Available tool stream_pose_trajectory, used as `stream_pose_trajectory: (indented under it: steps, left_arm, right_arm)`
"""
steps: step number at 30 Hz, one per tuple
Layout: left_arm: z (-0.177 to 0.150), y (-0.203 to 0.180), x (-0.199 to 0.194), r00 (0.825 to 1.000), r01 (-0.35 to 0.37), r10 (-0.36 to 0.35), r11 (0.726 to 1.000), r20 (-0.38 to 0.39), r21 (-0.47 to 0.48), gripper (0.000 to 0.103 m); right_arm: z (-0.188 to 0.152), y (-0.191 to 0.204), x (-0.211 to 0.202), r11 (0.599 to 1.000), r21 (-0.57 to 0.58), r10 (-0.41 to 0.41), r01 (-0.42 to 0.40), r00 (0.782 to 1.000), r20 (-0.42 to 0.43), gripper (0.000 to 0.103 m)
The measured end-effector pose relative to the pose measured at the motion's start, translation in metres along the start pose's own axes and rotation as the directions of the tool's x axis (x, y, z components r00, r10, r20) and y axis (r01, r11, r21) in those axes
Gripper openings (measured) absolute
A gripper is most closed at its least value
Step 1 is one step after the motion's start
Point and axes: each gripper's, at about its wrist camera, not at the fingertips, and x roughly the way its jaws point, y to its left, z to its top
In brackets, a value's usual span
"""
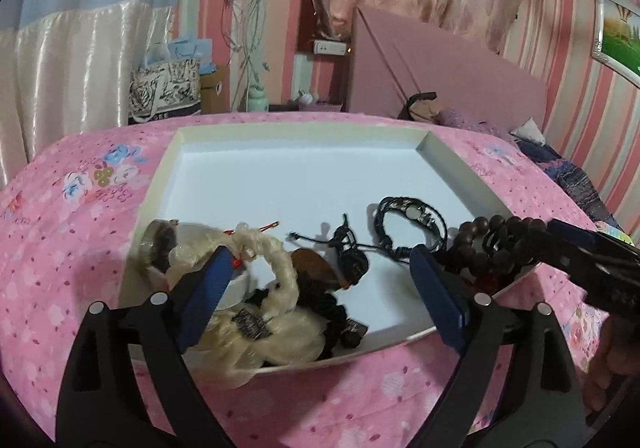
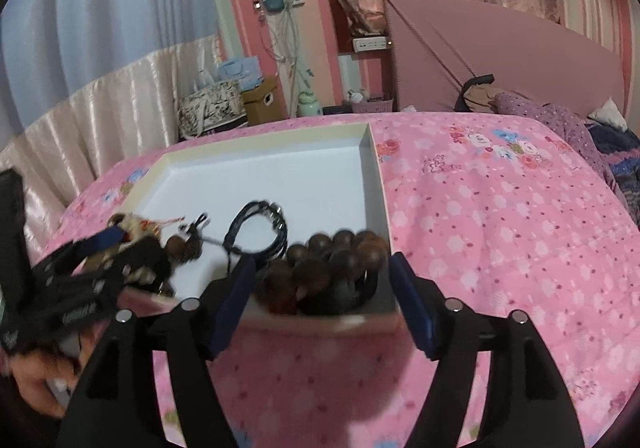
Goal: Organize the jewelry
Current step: 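Lower the scrunchie into the tray with the left tool while the right tool lowers the bead bracelet, then open both tools and pull them back from the tray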
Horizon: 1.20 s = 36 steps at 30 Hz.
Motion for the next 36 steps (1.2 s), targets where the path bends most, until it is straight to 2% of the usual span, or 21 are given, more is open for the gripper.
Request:
stream_pose_trajectory:
  steps: [2,6,8,12,14,18,20,23,24,25,27,31,33,36]
  left_arm:
    - [0.003,-0.001,-0.003,1.000,-0.011,0.012,1.000,-0.025,0.026,0.089]
    - [0.008,0.002,-0.027,0.998,0.052,-0.051,0.999,-0.022,0.014,0.089]
    - [0.004,0.002,-0.044,0.998,0.055,-0.054,0.998,-0.009,0.040,0.090]
    - [-0.011,0.010,-0.076,0.999,-0.012,0.009,0.998,0.047,0.064,0.090]
    - [-0.020,0.015,-0.092,0.996,-0.049,0.044,0.997,0.082,0.062,0.094]
    - [-0.042,0.017,-0.119,0.979,-0.128,0.112,0.988,0.171,0.090,0.098]
    - [-0.049,0.014,-0.129,0.972,-0.147,0.124,0.984,0.199,0.105,0.100]
    - [-0.060,0.012,-0.140,0.965,-0.157,0.130,0.982,0.227,0.106,0.100]
    - [-0.063,0.011,-0.143,0.962,-0.172,0.143,0.979,0.234,0.108,0.100]
    - [-0.069,0.011,-0.147,0.951,-0.210,0.177,0.972,0.254,0.110,0.100]
    - [-0.074,0.014,-0.151,0.944,-0.233,0.199,0.967,0.265,0.106,0.100]
    - [-0.076,0.022,-0.157,0.938,-0.231,0.202,0.970,0.281,0.071,0.100]
    - [-0.077,0.026,-0.157,0.938,-0.232,0.209,0.971,0.275,0.054,0.100]
    - [-0.079,0.027,-0.162,0.929,-0.243,0.219,0.969,0.298,0.046,0.100]
  right_arm:
    - [-0.006,-0.004,-0.007,1.000,-0.019,0.000,0.000,1.000,-0.009,0.073]
    - [-0.018,-0.018,-0.029,1.000,-0.005,0.007,-0.007,1.000,0.008,0.074]
    - [-0.024,-0.022,-0.038,1.000,0.003,0.010,-0.010,1.000,0.025,0.074]
    - [-0.036,-0.017,-0.053,0.999,0.009,0.034,-0.034,0.996,0.079,0.074]
    - [-0.041,-0.008,-0.060,0.999,-0.009,0.045,-0.044,0.993,0.105,0.074]
    - [-0.051,0.024,-0.071,0.991,-0.097,0.112,-0.097,0.981,0.160,0.084]
    - [-0.055,0.034,-0.075,0.985,-0.133,0.132,-0.109,0.975,0.177,0.084]
    - [-0.066,0.043,-0.081,0.985,-0.170,0.077,-0.038,0.970,0.231,0.087]
    - [-0.068,0.044,-0.082,0.985,-0.171,0.036,0.006,0.969,0.244,0.093]
    - [-0.069,0.042,-0.083,0.986,-0.165,0.024,0.017,0.969,0.245,0.094]
    - [-0.071,0.036,-0.091,0.988,-0.150,0.017,0.024,0.964,0.267,0.095]
    - [-0.072,0.026,-0.094,0.994,-0.109,0.007,0.024,0.962,0.274,0.101]
    - [-0.070,0.025,-0.090,0.995,-0.097,-0.003,0.029,0.968,0.252,0.101]
    - [-0.070,0.027,-0.084,0.994,-0.105,-0.013,0.037,0.974,0.224,0.101]
